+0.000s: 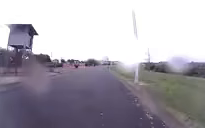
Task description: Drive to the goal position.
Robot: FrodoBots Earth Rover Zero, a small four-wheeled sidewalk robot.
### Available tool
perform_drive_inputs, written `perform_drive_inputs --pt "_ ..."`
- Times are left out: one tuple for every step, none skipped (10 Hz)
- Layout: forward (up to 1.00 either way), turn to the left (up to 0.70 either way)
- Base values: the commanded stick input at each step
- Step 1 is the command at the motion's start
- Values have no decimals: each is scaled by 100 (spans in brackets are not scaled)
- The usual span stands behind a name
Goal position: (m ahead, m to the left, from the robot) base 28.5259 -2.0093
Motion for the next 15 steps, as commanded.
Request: perform_drive_inputs --pt "100 0" --pt "100 0" --pt "100 0" --pt "100 0" --pt "100 2" --pt "100 4" --pt "100 16" --pt "100 0" --pt "100 0" --pt "100 0" --pt "100 0" --pt "100 0" --pt "100 0" --pt "100 0" --pt "100 0"
